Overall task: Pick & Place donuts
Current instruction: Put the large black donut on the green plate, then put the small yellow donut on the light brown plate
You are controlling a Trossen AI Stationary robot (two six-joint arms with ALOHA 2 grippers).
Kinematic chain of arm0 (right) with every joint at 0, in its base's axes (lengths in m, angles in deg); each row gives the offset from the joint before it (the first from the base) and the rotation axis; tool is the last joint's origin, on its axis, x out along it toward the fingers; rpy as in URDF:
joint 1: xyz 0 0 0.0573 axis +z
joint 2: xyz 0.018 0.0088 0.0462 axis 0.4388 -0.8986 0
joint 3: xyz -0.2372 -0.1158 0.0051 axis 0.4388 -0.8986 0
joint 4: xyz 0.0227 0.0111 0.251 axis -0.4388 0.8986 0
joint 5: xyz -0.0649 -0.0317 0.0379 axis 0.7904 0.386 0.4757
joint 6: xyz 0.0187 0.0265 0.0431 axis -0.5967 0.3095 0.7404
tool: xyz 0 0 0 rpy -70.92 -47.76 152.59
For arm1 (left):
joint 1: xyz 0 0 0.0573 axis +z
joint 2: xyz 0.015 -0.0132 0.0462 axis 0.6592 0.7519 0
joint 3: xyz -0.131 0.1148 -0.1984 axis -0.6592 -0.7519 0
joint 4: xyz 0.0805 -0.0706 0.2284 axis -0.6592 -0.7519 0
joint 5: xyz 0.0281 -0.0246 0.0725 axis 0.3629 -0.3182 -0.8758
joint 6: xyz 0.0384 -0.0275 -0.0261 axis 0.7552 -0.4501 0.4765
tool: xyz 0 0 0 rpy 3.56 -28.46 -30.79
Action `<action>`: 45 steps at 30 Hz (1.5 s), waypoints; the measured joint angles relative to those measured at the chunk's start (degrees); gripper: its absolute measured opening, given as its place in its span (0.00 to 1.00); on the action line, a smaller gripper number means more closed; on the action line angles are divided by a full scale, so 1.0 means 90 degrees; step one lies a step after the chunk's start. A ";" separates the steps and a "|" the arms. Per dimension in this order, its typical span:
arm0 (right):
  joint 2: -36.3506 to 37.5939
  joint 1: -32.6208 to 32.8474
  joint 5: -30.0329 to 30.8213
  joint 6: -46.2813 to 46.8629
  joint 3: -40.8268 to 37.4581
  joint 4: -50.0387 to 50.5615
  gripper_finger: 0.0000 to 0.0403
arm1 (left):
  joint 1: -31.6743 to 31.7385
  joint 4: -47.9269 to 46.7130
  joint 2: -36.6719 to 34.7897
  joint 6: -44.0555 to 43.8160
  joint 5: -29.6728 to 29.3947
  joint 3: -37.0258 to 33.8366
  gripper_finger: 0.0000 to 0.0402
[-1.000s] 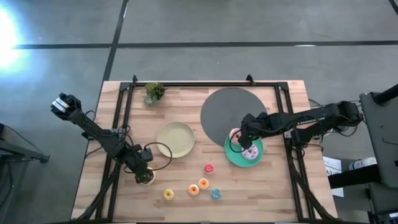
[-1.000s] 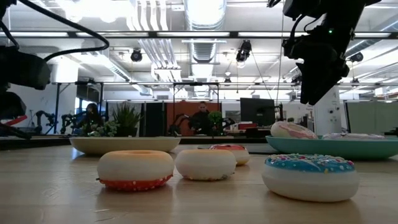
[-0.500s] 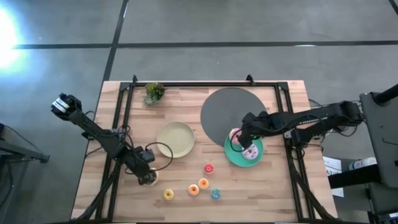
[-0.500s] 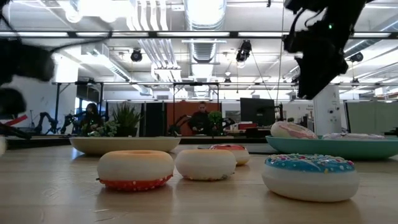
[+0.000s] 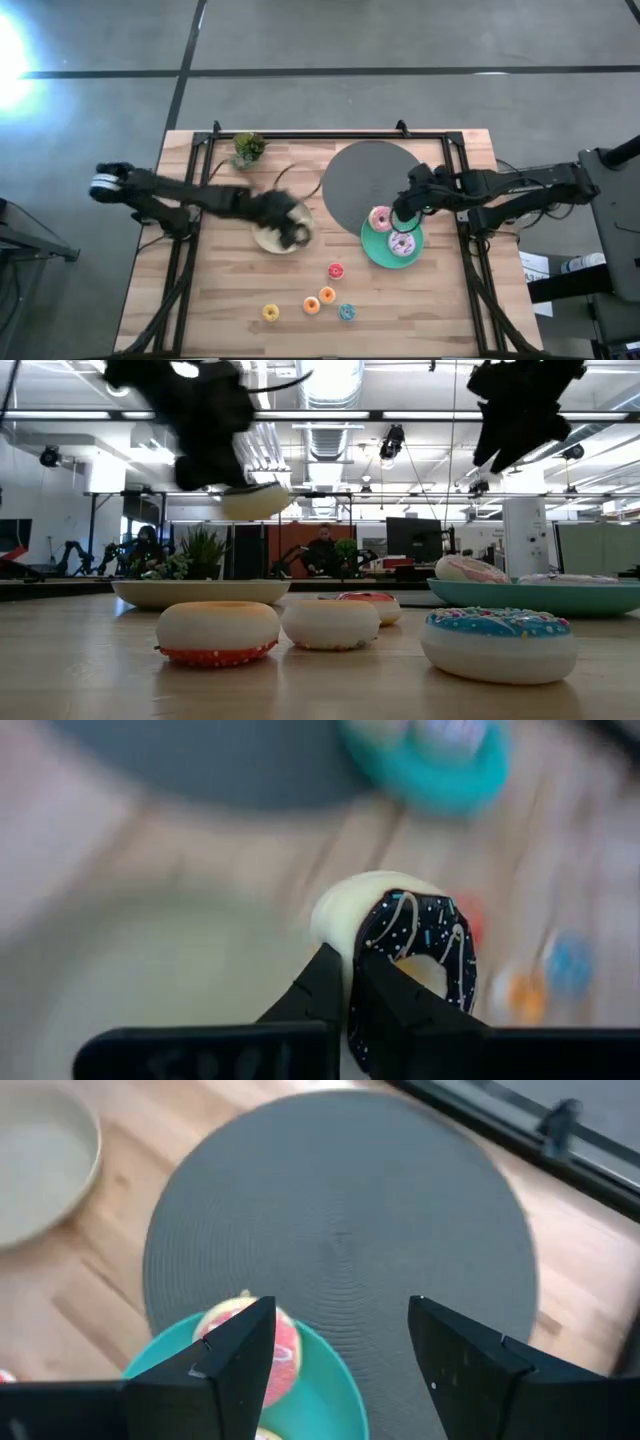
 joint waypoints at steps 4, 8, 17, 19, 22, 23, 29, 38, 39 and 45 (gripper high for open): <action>0.0497 0.0106 0.0679 0.0559 -0.0010 0.0160 0.54 | 0.0289 0.0339 0.1191 0.0861 0.0203 0.1227 0.00; 0.0958 0.0101 0.1087 0.0785 -0.0017 0.0156 0.54 | 0.0311 0.0301 0.2557 0.1262 0.0463 0.2491 0.00; 0.1343 0.0101 0.1325 0.0779 -0.0073 0.0310 0.54 | 0.0318 0.0059 0.4909 0.1571 0.1039 0.5359 0.00; 0.1381 0.0103 0.1323 0.0808 -0.0073 0.0489 0.54 | 0.0323 -0.0048 0.5234 0.1564 0.1041 0.5785 0.00; 0.1390 0.0101 0.1325 0.0829 -0.0075 0.0721 0.54 | 0.0282 -0.0143 0.5641 0.1558 0.1037 0.6224 0.00; 0.1402 0.0101 0.1323 0.0829 -0.0078 0.0760 0.54 | 0.0261 -0.0222 0.5750 0.1556 0.1039 0.6326 0.00; 0.1436 0.0101 0.1327 0.0782 -0.0078 0.0840 0.54 | 0.0247 -0.0541 0.6103 0.1207 0.1049 0.6467 0.13; 0.1460 0.0101 0.1328 0.0762 -0.0102 0.0975 0.54 | 0.0255 -0.1010 0.5789 0.1446 0.0750 0.6467 0.37; 0.1458 0.0101 0.1327 0.0756 -0.0103 0.0973 0.54 | 0.0255 -0.1141 0.5734 0.1526 0.0753 0.6470 0.38; 0.1450 0.0103 0.1130 0.0093 -0.0177 0.0950 0.54 | 0.0216 -0.2304 0.5262 0.2106 0.0746 0.6455 0.40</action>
